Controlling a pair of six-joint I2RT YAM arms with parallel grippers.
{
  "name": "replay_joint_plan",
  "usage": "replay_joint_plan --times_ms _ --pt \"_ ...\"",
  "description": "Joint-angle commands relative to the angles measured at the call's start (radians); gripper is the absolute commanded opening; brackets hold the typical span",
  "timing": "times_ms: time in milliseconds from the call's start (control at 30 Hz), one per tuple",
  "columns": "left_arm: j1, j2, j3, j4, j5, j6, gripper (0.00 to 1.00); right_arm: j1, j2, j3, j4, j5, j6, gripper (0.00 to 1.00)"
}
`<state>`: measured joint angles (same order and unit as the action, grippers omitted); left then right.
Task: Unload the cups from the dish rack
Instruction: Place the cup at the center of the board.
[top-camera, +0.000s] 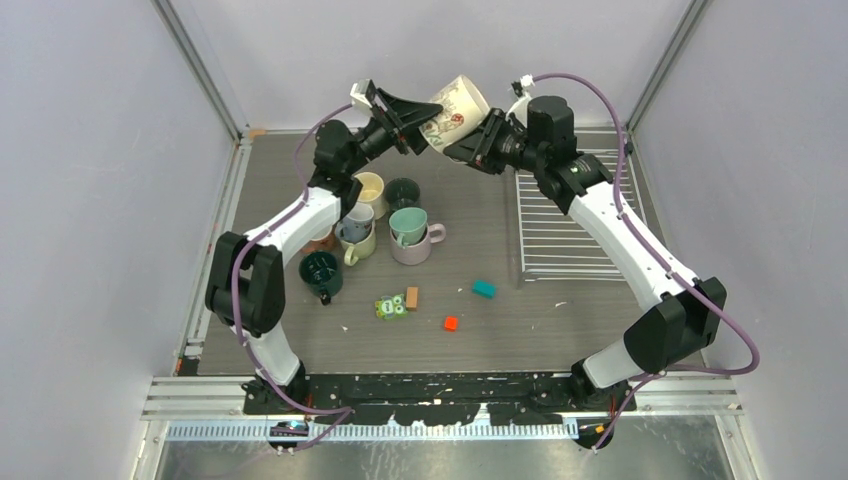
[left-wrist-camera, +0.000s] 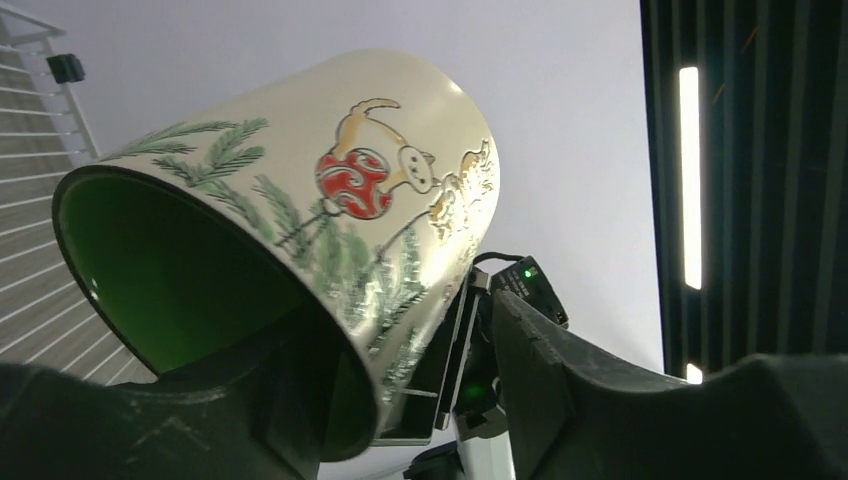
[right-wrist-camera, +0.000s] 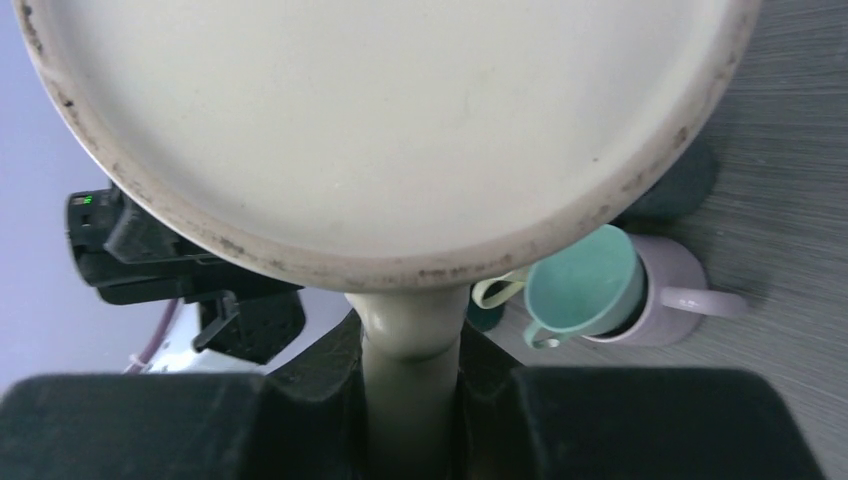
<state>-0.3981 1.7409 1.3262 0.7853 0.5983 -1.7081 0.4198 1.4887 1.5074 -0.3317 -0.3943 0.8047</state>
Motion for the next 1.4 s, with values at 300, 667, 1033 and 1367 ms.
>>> replay_joint_plan --times_ms 300,667,1033,1367 --pt "0.008 -0.065 0.028 0.176 -0.005 -0.069 0.37 -0.015 -0.017 -0.042 0.442 -0.173 0.182 0.01" --pt "0.012 -0.105 0.036 0.094 0.044 0.009 0.0 -0.038 -0.019 -0.098 0.477 -0.195 0.194 0.01" --pt "0.012 -0.146 0.093 -0.057 0.044 0.147 0.0 -0.038 -0.054 -0.128 0.396 -0.162 0.133 0.89" --pt "0.012 -0.231 0.122 -0.319 0.076 0.339 0.0 -0.039 -0.221 -0.204 0.116 -0.026 -0.022 1.0"
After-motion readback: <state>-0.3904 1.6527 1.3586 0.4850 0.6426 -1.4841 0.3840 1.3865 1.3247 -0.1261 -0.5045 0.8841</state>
